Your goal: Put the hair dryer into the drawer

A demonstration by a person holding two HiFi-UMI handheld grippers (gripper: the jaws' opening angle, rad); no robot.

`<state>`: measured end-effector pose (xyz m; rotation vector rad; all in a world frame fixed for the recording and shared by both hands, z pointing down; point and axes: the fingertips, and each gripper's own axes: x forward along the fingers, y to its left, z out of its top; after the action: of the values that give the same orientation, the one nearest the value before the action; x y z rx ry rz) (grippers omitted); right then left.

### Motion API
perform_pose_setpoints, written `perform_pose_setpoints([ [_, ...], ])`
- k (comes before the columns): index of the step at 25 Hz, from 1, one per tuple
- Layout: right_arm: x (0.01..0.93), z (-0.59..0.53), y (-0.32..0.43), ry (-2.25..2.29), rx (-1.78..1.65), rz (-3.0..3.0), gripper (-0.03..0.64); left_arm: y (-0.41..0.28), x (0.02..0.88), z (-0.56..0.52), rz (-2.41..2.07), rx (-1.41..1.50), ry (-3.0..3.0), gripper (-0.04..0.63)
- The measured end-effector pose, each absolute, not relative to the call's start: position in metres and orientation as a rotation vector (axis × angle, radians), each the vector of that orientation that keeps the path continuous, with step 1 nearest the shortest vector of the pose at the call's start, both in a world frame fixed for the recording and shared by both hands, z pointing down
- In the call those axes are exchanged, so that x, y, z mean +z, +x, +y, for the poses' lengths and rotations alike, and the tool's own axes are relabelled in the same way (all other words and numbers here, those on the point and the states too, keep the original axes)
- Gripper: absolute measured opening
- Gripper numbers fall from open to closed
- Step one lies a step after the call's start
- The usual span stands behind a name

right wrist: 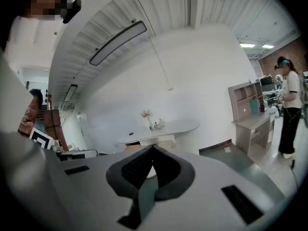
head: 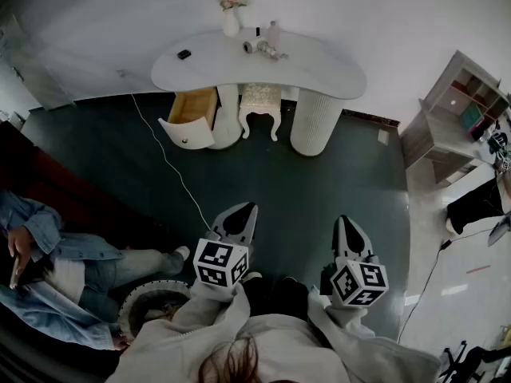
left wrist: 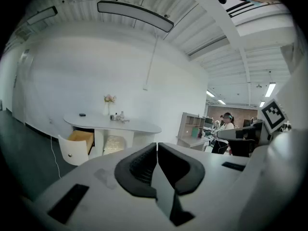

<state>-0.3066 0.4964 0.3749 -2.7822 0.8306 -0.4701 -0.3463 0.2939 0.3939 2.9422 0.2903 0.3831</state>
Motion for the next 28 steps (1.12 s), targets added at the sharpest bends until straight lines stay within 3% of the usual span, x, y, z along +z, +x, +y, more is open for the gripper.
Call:
perform_pose_setpoints([
  [28,0.407,0.438,-0.332,-2.788,-0.607,0.744,0.051,-0.360,0.417,0.239,0.362,0.425,2.910,0.020],
])
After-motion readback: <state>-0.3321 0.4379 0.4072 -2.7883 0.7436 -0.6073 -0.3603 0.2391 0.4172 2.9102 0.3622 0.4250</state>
